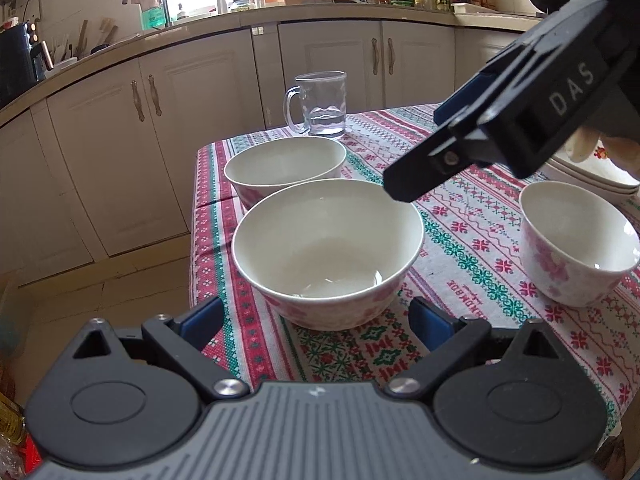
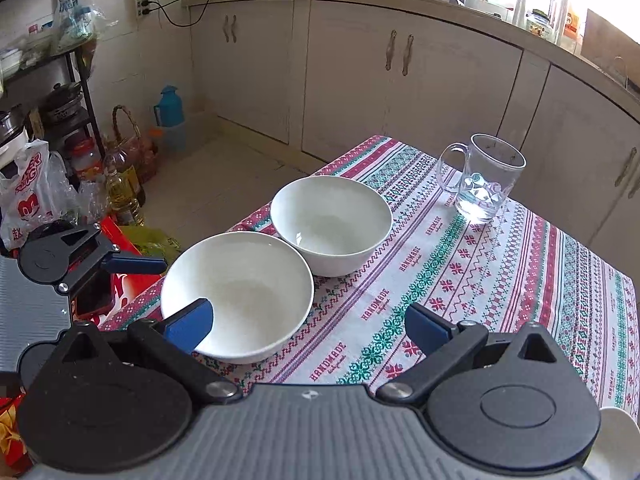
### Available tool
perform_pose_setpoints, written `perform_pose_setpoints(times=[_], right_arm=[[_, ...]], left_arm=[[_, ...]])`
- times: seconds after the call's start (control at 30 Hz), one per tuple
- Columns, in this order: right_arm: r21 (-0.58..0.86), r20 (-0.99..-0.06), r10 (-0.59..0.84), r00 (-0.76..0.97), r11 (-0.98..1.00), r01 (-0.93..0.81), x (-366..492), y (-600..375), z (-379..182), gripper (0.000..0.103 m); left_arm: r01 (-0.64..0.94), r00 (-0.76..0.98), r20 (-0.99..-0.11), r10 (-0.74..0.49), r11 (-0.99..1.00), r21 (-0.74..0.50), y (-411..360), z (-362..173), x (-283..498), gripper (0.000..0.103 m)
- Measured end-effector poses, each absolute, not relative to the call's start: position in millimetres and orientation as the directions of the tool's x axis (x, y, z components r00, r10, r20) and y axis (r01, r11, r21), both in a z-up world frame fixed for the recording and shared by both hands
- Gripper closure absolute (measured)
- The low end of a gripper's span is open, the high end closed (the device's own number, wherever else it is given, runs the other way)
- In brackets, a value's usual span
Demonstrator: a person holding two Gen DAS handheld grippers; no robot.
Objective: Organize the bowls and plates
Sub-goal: 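Open the left gripper while the right gripper moves to another white bowl rim, then close the right gripper on the white bowl rim and lift it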
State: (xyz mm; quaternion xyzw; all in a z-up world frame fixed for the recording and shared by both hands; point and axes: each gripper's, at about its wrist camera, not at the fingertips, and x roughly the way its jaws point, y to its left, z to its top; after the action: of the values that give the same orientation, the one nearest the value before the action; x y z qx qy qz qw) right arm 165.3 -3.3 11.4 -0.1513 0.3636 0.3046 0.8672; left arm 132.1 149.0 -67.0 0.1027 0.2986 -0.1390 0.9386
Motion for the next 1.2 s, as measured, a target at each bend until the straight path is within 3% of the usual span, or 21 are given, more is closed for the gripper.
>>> perform_pose_setpoints(times=[0.3,0.43,0.7,0.9,1.2], right_arm=[[-0.004,-0.761,0.452,0.465,0.713,-0.701,186,22,-5,0.001],[0.016,-0.779,0.459,0.427,0.696,-0.718,192,29,-12,0.016],[0.052,-0.794,0.465,0.391,0.694,-0.719,202,34,-20,0.02],[0.09,-0.795,0.483,0.367,0.693,-0.715,206,34,-22,0.029],[0.1,-0.793,0.487,0.366,0.696,-0.711,206,34,-21,0.03]], left_arm=[[0.348,0.781,-0.586,-0.216,0.93,0.12,144,-72,143,0.005],[0.364,0.777,-0.585,-0.232,0.924,0.116,143,-73,143,0.005],[0.373,0.791,-0.56,-0.246,0.919,0.124,145,-68,145,0.006],[0.385,0.784,-0.56,-0.266,0.917,0.105,147,-67,147,0.009],[0.387,0.778,-0.57,-0.263,0.916,0.105,146,-65,149,0.009]])
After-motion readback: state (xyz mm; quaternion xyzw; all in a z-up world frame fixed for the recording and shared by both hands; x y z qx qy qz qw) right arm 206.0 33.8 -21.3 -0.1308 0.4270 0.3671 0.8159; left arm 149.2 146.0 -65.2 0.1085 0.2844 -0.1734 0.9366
